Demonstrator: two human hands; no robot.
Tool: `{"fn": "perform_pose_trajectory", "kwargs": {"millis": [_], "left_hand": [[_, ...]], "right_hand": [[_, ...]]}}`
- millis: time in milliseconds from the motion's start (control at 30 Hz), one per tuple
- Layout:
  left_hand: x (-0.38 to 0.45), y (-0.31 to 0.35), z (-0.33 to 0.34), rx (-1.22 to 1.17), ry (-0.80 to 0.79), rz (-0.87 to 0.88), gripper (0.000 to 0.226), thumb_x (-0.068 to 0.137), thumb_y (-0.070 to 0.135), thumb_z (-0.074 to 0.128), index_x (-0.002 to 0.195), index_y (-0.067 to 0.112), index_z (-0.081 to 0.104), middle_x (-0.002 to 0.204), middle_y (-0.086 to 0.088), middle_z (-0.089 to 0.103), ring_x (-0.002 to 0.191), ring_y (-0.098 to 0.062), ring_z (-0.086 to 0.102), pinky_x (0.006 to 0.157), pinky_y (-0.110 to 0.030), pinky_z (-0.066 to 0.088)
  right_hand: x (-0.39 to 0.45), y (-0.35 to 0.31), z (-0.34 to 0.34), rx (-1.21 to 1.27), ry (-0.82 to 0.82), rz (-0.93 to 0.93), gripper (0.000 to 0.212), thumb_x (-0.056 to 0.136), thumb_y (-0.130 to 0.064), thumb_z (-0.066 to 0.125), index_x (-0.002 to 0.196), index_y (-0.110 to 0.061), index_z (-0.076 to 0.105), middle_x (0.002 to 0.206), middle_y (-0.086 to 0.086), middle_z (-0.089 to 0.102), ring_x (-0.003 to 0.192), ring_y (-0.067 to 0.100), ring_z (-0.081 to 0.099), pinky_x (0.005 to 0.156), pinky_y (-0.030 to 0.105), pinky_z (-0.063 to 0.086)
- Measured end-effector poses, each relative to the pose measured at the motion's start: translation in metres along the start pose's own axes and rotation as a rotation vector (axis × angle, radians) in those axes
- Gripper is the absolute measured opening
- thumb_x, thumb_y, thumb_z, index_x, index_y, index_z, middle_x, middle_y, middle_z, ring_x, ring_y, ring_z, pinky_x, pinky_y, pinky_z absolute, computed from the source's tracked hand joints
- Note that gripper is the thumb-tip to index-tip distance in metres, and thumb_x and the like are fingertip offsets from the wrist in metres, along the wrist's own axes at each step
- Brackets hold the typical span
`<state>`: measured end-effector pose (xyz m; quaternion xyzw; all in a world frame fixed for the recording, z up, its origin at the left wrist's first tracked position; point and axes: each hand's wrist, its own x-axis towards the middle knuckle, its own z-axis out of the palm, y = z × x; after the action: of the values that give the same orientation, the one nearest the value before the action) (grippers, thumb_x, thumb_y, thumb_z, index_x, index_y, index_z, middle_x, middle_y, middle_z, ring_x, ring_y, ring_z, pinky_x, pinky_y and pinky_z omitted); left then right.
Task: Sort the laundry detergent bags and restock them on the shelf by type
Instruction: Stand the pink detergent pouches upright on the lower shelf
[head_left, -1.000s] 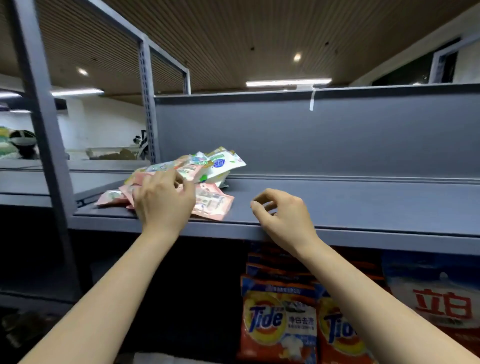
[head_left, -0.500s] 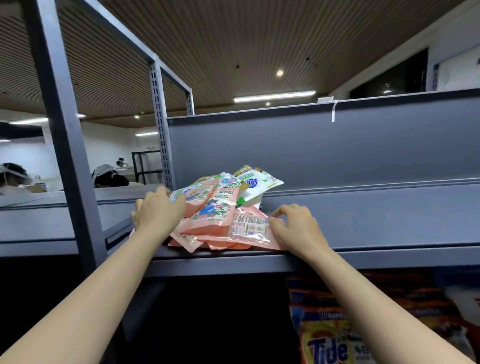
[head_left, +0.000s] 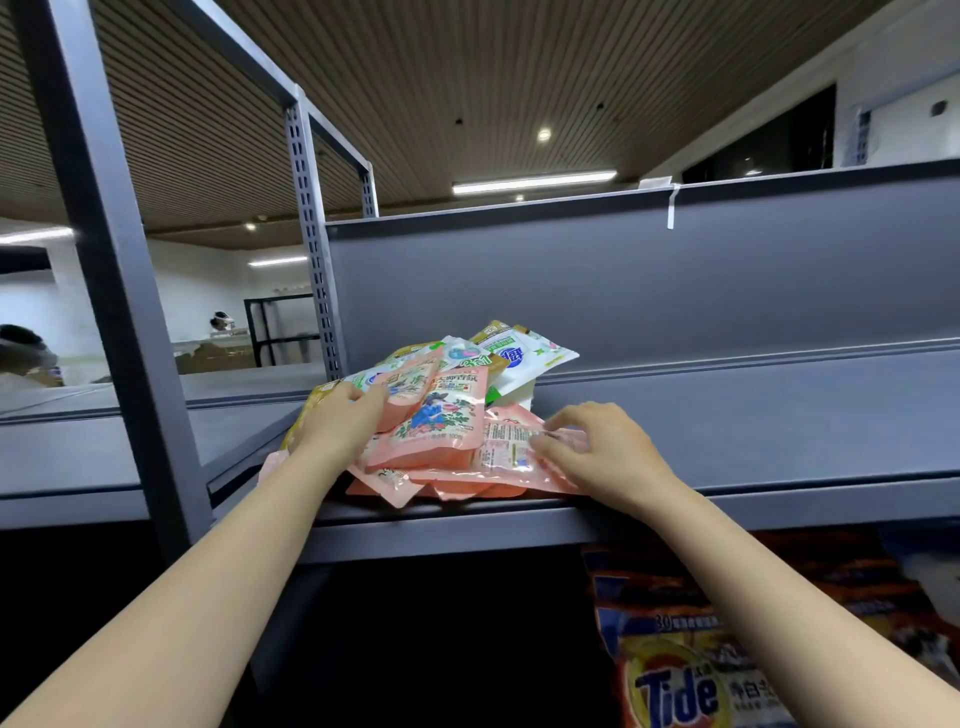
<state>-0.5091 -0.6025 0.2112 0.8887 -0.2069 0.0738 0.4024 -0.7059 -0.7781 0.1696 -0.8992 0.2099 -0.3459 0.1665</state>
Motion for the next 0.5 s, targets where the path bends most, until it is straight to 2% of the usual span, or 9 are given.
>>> {"fn": "perform_pose_trajectory", "kwargs": {"millis": [67, 133, 233, 300, 367, 400, 467, 500], "left_hand": [[0.007, 0.004, 0.002, -0.09, 0.003, -0.028, 0.035, 0.091, 0.046, 0.041, 0.108, 0.017, 0.053, 0.118, -0.007, 0.056, 0.104, -0.028, 0.051, 0.087, -0.036, 0.042], [0.012, 0.005, 0.0, -0.137, 0.016, -0.073, 0.033, 0.088, 0.042, 0.049, 0.108, 0.017, 0.052, 0.115, -0.007, 0.057, 0.1, -0.029, 0.052, 0.086, -0.036, 0.046], [0.02, 0.003, -0.004, -0.163, 0.004, -0.168, 0.067, 0.065, 0.047, 0.06, 0.122, 0.014, 0.047, 0.114, -0.012, 0.057, 0.106, -0.033, 0.055, 0.084, -0.04, 0.051], [0.018, 0.005, -0.006, -0.179, -0.037, -0.187, 0.069, 0.065, 0.046, 0.062, 0.123, 0.012, 0.047, 0.111, -0.012, 0.057, 0.1, -0.03, 0.056, 0.068, -0.033, 0.047], [0.019, 0.007, -0.007, -0.191, -0.083, -0.197, 0.058, 0.077, 0.044, 0.065, 0.124, 0.012, 0.05, 0.111, -0.01, 0.057, 0.086, -0.024, 0.056, 0.057, -0.029, 0.038], [0.02, 0.008, -0.007, -0.201, -0.1, -0.212, 0.059, 0.079, 0.047, 0.065, 0.125, 0.013, 0.051, 0.113, -0.009, 0.058, 0.084, -0.024, 0.056, 0.056, -0.029, 0.037], [0.021, 0.01, -0.005, -0.187, -0.129, -0.229, 0.068, 0.076, 0.057, 0.066, 0.127, 0.014, 0.051, 0.117, -0.008, 0.059, 0.091, -0.025, 0.059, 0.06, -0.03, 0.042], [0.02, 0.012, -0.004, -0.179, -0.14, -0.229, 0.07, 0.073, 0.058, 0.067, 0.125, 0.014, 0.052, 0.115, -0.008, 0.061, 0.092, -0.026, 0.061, 0.063, -0.03, 0.045]], "right_hand": [[0.0, -0.007, 0.003, -0.014, -0.1, -0.103, 0.048, 0.079, -0.061, 0.06, 0.115, -0.029, 0.065, 0.12, -0.008, 0.061, 0.118, 0.015, 0.047, 0.098, 0.036, 0.04], [-0.001, -0.014, 0.004, -0.025, -0.222, -0.149, 0.064, 0.074, -0.065, 0.063, 0.128, -0.032, 0.056, 0.131, -0.01, 0.055, 0.123, 0.013, 0.044, 0.102, 0.031, 0.037], [-0.001, -0.019, 0.004, -0.003, -0.272, -0.192, 0.066, 0.075, -0.057, 0.068, 0.134, -0.036, 0.049, 0.138, -0.014, 0.049, 0.125, 0.012, 0.042, 0.104, 0.031, 0.036], [0.0, -0.021, 0.002, 0.027, -0.285, -0.215, 0.06, 0.075, -0.05, 0.068, 0.131, -0.039, 0.05, 0.135, -0.014, 0.052, 0.121, 0.014, 0.046, 0.102, 0.034, 0.039], [-0.001, -0.025, -0.001, -0.002, -0.284, -0.243, 0.051, 0.075, -0.045, 0.066, 0.124, -0.042, 0.054, 0.122, -0.013, 0.06, 0.108, 0.016, 0.053, 0.091, 0.033, 0.046], [-0.001, -0.028, -0.003, -0.022, -0.266, -0.281, 0.043, 0.074, -0.043, 0.065, 0.116, -0.044, 0.057, 0.107, -0.014, 0.064, 0.098, 0.017, 0.055, 0.081, 0.03, 0.048], [-0.003, -0.033, -0.006, -0.115, -0.217, -0.364, 0.013, 0.075, -0.042, 0.065, 0.085, -0.041, 0.056, 0.071, -0.016, 0.053, 0.077, 0.02, 0.045, 0.058, 0.02, 0.037], [-0.003, -0.035, -0.005, -0.17, -0.203, -0.384, 0.018, 0.075, -0.043, 0.064, 0.074, -0.037, 0.047, 0.062, -0.015, 0.043, 0.072, 0.02, 0.04, 0.054, 0.018, 0.03]]}}
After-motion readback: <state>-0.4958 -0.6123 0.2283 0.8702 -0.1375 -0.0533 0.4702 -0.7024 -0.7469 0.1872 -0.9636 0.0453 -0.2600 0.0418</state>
